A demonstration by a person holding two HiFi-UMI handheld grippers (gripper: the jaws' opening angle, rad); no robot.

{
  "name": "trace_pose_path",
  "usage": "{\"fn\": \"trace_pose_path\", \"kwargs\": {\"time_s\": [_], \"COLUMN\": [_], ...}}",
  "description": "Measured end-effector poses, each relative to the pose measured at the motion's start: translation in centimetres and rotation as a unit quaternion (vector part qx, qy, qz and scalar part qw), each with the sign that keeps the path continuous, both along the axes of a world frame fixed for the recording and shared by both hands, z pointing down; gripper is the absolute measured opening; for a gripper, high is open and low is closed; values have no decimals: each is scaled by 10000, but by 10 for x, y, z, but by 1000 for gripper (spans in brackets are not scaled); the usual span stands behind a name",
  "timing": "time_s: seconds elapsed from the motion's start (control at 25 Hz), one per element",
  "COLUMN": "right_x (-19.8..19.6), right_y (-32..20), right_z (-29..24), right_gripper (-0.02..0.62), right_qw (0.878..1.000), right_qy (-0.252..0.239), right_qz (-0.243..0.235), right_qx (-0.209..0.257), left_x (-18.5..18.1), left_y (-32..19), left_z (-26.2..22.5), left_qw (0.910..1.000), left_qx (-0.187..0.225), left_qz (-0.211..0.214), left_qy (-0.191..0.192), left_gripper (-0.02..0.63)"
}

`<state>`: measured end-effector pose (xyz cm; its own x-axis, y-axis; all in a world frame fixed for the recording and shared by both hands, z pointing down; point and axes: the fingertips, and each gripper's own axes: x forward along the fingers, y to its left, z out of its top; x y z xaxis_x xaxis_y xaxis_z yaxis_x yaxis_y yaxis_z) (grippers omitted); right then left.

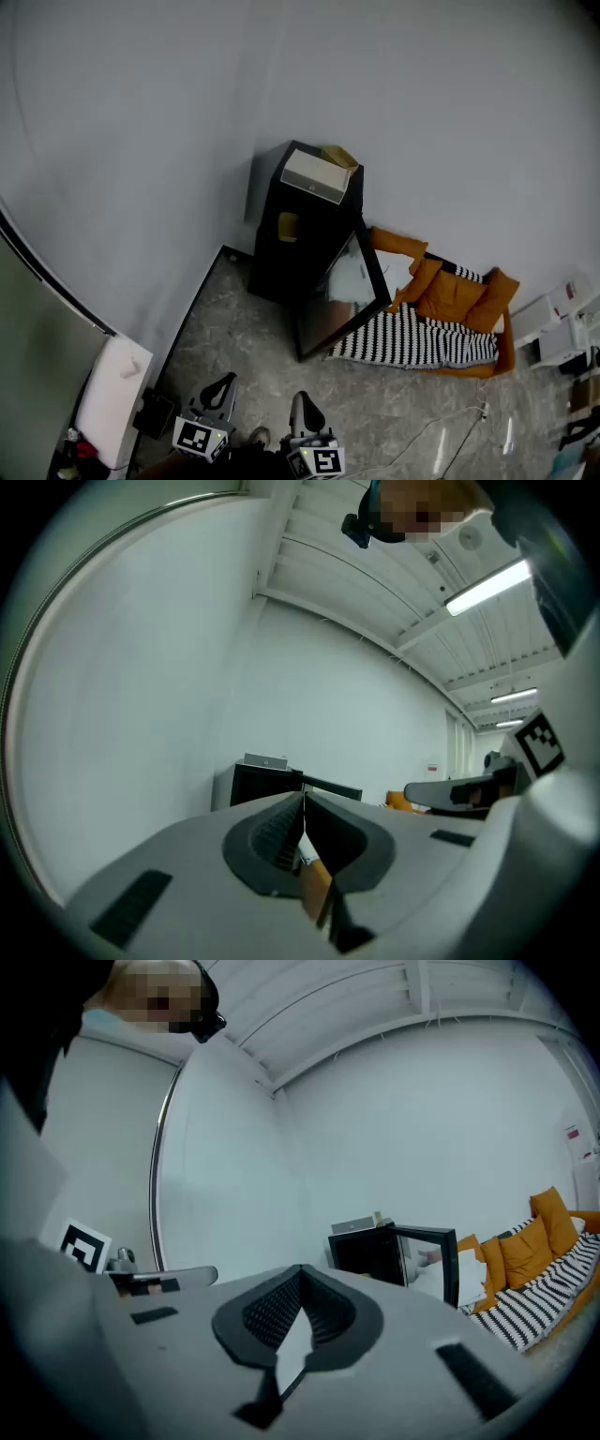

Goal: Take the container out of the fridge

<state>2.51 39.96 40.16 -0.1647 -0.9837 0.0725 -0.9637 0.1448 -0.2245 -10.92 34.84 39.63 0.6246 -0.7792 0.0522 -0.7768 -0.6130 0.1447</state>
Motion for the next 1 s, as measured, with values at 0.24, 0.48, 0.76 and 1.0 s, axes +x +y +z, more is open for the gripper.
{"fn": "trace_pose_path", "kwargs": {"time_s": [0.24, 0.48, 0.76, 1.0], "right_x": [-4, -4, -14, -35], "right_y": [3, 2, -6, -17], "right_z": [0, 1, -2, 1], "right_gripper": [0, 0, 0, 0], "right_qw": [10000, 10000, 10000, 9999], "right_qy": [-1, -86, -39, -24], "right_qz": [-4, 18, 50, 147], "right_qx": [-15, 2, 47, 7], "left_x": [-3, -5, -21, -45], "left_y": [4, 4, -6, -17], "left_z": [1, 0, -2, -3], "left_qw": [10000, 10000, 10000, 9999], "left_qx": [-10, 0, 18, 80], "left_qz": [14, 45, -17, 44], "left_qy": [-13, 15, 61, 68], "left_gripper": [5, 5, 5, 5]}}
